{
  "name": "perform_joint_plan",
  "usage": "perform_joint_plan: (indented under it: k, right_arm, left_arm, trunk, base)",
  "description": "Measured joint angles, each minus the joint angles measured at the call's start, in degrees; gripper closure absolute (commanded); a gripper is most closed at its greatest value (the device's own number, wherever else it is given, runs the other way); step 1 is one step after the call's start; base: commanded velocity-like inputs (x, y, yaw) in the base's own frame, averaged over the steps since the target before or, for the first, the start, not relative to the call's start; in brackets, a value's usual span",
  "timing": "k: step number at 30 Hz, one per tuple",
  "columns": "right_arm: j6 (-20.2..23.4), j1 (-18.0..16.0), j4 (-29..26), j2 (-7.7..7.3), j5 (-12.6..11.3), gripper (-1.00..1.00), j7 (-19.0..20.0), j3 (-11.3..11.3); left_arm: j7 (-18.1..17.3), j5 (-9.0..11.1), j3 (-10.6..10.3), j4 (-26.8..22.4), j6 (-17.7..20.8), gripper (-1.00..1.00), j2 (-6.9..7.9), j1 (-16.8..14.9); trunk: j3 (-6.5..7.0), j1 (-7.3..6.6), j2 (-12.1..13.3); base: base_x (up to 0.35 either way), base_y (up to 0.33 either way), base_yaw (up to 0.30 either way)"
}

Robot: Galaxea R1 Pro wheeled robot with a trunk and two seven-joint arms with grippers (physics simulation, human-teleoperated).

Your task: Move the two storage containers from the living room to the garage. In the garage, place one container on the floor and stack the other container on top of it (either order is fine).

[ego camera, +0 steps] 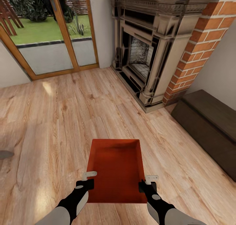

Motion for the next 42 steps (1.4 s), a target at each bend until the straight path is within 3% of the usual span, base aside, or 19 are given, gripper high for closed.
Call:
perform_joint_plan:
  k: [42]
  right_arm:
    - [-0.15, 0.0, 0.07, 0.05, -0.5, 1.0, 0.02, 0.28]
  left_arm:
    - [-0.07, 0.13, -0.12, 0.07, -0.17, 1.0, 0.08, -0.01]
  trunk:
    - [7.92, -9.23, 16.85]
  base:
    - [0.0, 0.0, 0.0]
